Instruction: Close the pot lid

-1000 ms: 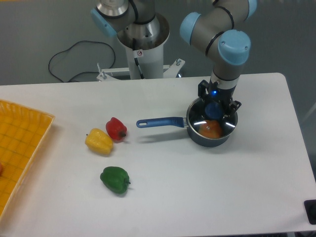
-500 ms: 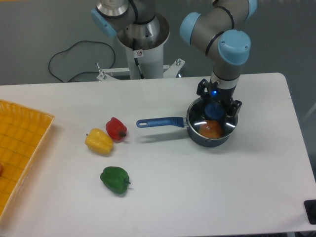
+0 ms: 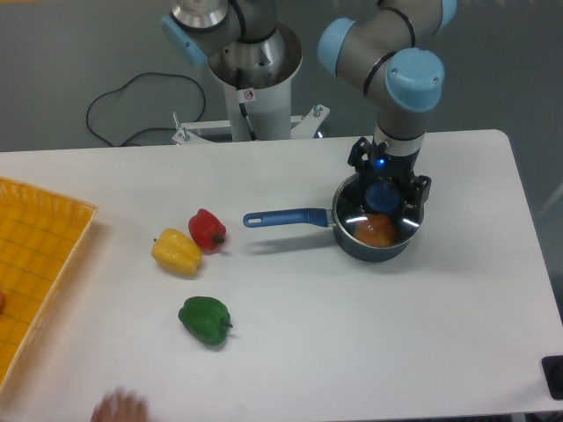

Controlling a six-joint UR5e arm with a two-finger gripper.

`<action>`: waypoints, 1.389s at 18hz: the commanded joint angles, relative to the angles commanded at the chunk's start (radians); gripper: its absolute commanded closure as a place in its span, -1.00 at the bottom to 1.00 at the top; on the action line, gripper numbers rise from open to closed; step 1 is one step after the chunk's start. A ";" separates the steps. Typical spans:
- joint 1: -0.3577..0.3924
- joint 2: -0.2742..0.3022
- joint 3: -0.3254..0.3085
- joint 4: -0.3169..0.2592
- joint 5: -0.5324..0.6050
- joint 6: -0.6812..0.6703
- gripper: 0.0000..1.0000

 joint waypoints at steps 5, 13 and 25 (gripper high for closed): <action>0.002 0.045 0.034 -0.044 0.003 0.002 -1.00; 0.015 0.077 0.141 -0.173 0.003 0.003 -1.00; 0.060 -0.003 0.327 -0.361 -0.002 0.041 -1.00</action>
